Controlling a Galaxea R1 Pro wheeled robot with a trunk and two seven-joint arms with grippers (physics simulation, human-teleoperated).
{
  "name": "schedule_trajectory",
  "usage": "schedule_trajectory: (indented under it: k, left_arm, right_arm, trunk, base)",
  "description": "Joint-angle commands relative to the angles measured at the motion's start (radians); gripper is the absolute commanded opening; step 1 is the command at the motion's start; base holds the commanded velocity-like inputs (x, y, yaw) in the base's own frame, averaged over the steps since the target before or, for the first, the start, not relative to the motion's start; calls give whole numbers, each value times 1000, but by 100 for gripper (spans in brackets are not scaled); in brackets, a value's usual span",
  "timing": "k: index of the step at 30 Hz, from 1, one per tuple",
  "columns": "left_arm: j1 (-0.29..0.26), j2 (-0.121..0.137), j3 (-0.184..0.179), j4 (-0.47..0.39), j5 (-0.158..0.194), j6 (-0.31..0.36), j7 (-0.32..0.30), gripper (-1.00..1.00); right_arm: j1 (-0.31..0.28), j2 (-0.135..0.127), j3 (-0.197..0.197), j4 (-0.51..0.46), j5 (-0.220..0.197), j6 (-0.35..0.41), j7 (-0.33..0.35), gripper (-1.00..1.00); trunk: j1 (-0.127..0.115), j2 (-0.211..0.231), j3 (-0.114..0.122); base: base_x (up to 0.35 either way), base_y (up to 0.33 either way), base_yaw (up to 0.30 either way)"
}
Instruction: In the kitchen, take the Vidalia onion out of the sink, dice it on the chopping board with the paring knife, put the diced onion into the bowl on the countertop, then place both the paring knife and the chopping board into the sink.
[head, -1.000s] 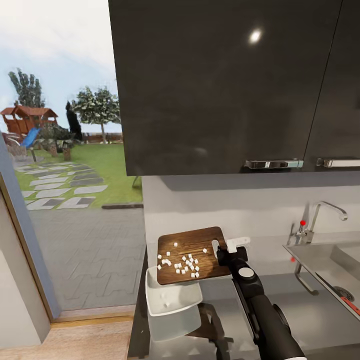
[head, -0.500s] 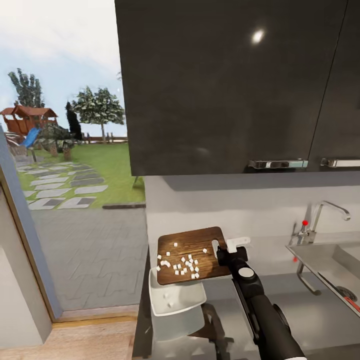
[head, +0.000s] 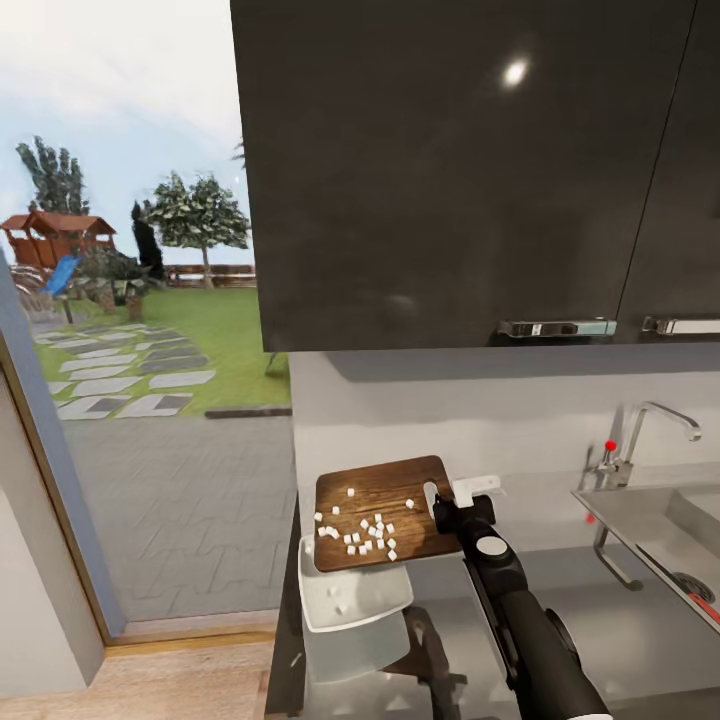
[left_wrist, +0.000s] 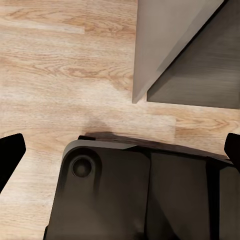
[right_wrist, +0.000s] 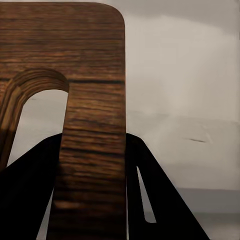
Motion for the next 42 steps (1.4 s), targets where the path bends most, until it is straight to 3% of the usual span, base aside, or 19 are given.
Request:
schedule_trajectory:
  k: [1, 25, 42]
  left_arm:
    - [1, 0, -3, -1, 9, -2, 4, 100]
    - [1, 0, -3, 5, 9, -2, 4, 100]
    - [1, 0, -3, 5, 9, -2, 4, 100]
  right_arm:
    - [0, 0, 2, 0, 5, 6, -4, -100]
    - [0, 0, 2, 1, 6, 5, -4, -100]
    - [0, 0, 2, 11, 6, -43, -2, -100]
  trunk:
    - [0, -1, 0]
    - [0, -1, 0]
    - [0, -1, 0]
  base:
    - [0, 0, 0]
    - [0, 0, 0]
    - [0, 0, 0]
